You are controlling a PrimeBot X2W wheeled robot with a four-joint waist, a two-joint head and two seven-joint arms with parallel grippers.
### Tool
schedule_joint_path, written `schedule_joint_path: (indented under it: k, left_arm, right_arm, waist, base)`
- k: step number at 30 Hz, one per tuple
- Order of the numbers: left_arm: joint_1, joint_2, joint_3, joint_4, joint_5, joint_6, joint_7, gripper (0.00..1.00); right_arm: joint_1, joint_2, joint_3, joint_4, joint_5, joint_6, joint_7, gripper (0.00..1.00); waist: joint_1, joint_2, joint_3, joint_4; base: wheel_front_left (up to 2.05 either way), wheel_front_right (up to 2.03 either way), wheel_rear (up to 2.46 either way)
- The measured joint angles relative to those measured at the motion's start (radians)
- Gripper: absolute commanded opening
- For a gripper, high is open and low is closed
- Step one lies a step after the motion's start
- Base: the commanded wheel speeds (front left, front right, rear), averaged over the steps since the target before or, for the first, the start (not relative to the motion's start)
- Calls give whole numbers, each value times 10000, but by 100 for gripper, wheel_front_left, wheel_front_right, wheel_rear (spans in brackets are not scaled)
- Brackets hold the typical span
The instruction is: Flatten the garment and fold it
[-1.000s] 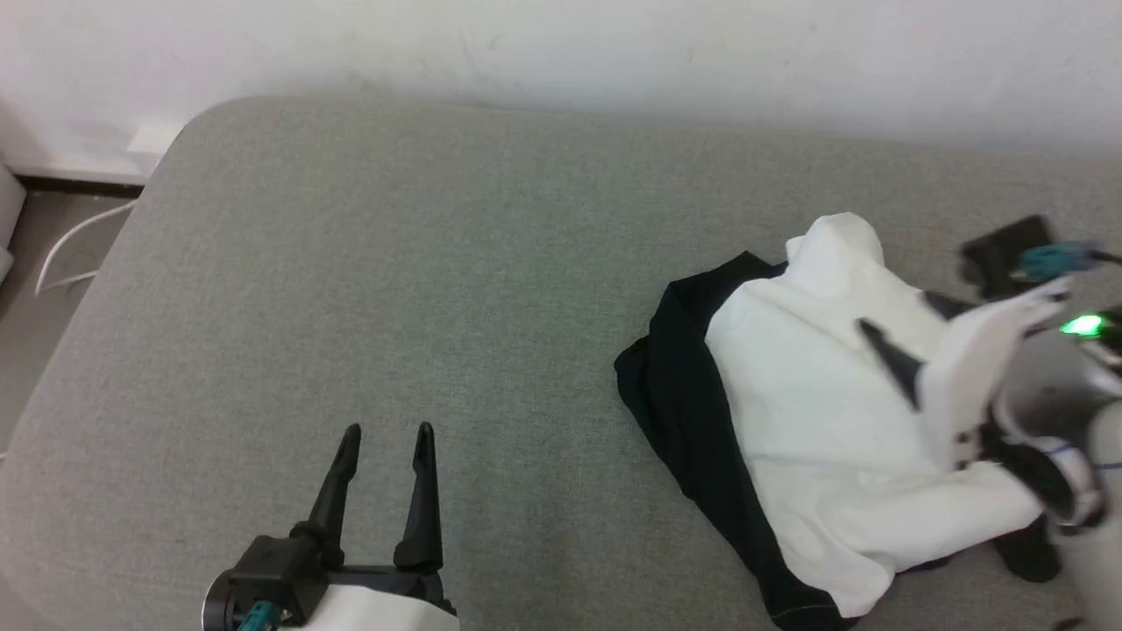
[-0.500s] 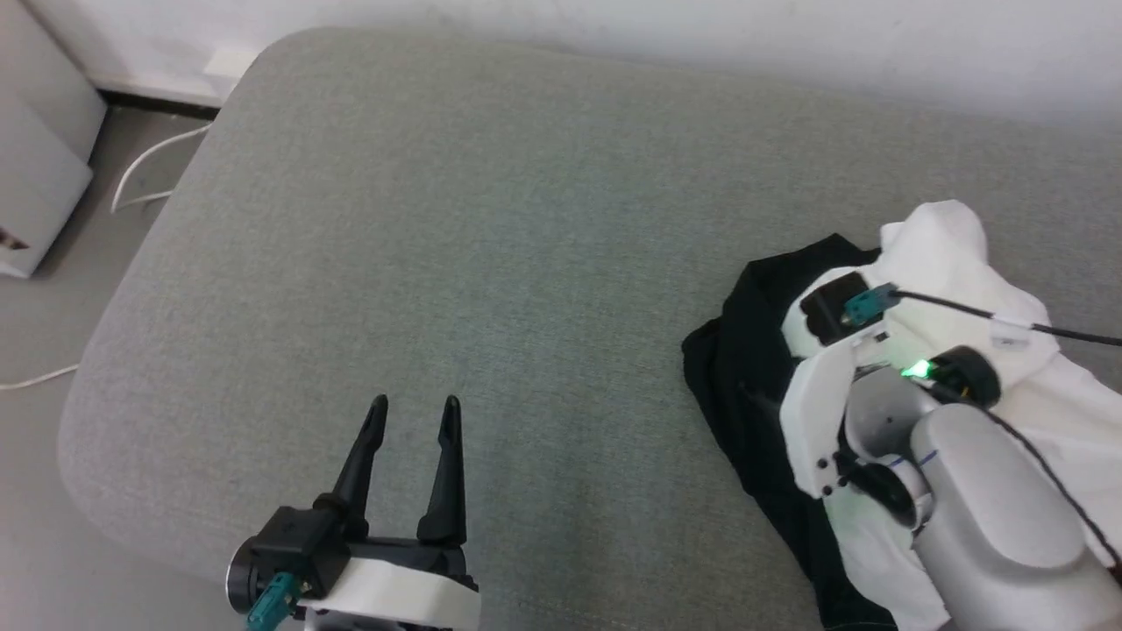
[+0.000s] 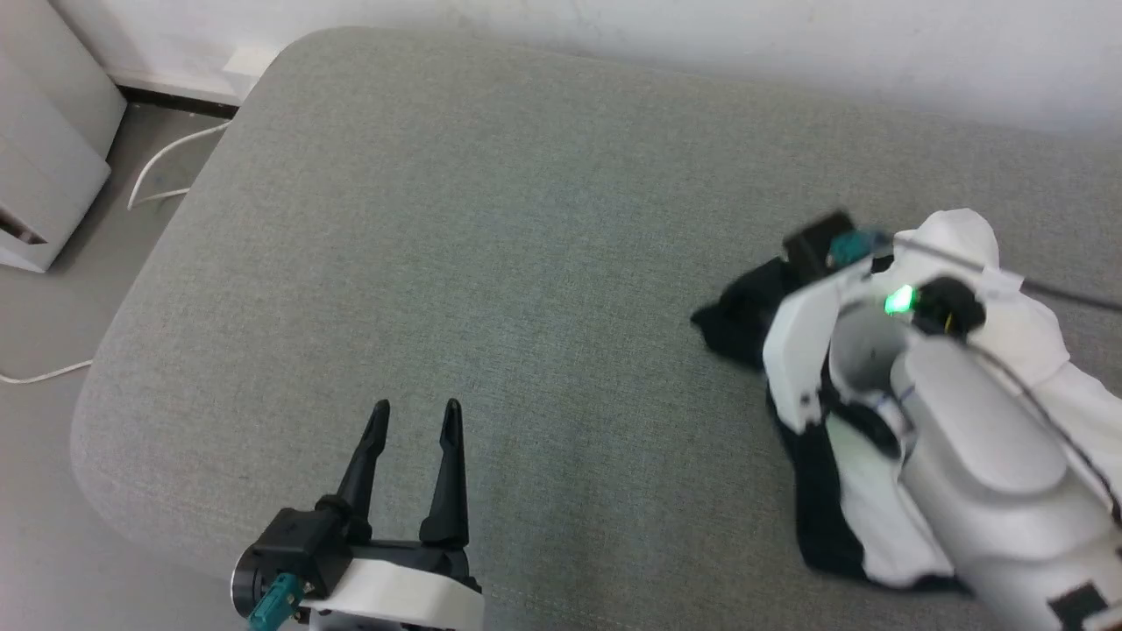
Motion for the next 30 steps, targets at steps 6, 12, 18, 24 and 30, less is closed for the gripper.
schedule_joint_path:
  k: [6, 12, 18, 24, 30]
  left_arm:
    - [-17, -2, -192, -2, -150, 8, 0, 100]
    - [-215, -2, -299, 21, -345, 15, 0, 100]
    - [-290, 0, -535, 119, -477, 19, 0, 100]
    - [-546, 0, -715, 219, -614, 21, 0, 100]
    - [-527, 0, -523, 339, -495, 61, 0, 100]
  right_arm:
    - [-1967, 44, 311, -150, -221, -2, -560, 0]
    - [-3398, 826, 1210, 366, -301, -2, -686, 0]
    - [-3261, 1459, 2608, 1578, 259, 0, -671, 0]
    - [-2480, 1561, 3820, 2642, 980, 0, -313, 100]
    - [-2626, 1599, 4219, 2449, 1862, 0, -635, 100]
  waist:
    - [0, 0, 102, 26]
    - [1, 0, 364, 263]
    - [0, 0, 593, 614]
    - [0, 0, 748, 971]
    - [0, 0, 621, 868]
  base:
    - [0, 0, 0]
    - [0, 0, 0]
    - [0, 0, 0]
    - [0, 0, 0]
    - [0, 0, 0]
